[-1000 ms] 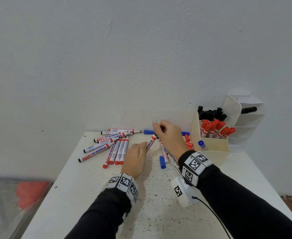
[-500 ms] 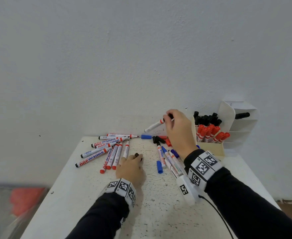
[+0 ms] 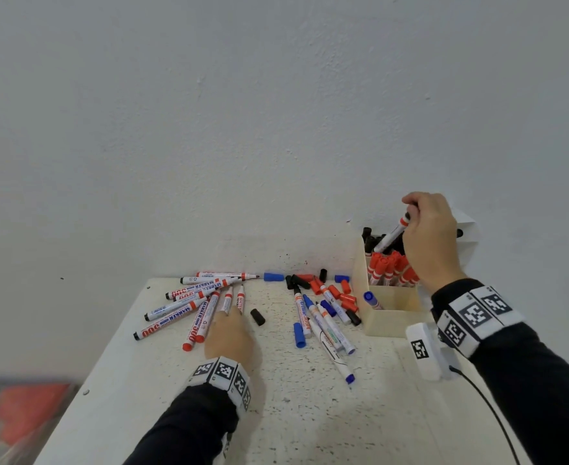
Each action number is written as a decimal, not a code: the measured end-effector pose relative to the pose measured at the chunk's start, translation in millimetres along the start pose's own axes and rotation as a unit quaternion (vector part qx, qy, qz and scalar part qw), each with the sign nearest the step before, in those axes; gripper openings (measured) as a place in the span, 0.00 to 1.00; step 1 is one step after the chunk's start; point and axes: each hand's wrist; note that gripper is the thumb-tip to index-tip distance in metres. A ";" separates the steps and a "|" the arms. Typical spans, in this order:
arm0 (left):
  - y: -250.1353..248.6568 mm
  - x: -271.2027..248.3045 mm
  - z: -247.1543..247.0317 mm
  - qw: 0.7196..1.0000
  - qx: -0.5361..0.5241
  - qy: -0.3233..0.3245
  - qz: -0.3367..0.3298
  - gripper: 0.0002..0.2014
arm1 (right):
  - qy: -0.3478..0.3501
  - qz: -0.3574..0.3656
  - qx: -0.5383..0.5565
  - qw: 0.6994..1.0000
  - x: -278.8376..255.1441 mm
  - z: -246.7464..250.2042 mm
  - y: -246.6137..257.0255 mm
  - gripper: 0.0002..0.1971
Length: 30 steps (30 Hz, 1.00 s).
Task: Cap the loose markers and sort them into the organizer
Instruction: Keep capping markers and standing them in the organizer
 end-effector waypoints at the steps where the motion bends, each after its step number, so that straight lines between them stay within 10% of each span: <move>1: -1.3 -0.6 -0.7 1.000 -0.008 -0.002 0.000 0.24 | 0.018 0.004 0.000 1.000 -1.5 -1.2 -3.2 0.13; 20: -2.1 -0.9 -0.8 0.999 -0.038 0.004 0.031 0.20 | 0.087 -0.026 -0.108 0.990 8.1 -32.6 -27.3 0.10; 30: -4.1 -0.5 -1.6 0.996 -0.082 -0.013 0.044 0.18 | 0.261 -0.057 -0.239 0.934 -5.6 -50.0 -41.7 0.18</move>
Point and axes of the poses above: each hand's wrist, its own x-axis towards the middle knuckle, its own z-axis out of the back of the hand, y = z × x, and after that the axes turned 8 degrees about -y, right-handed
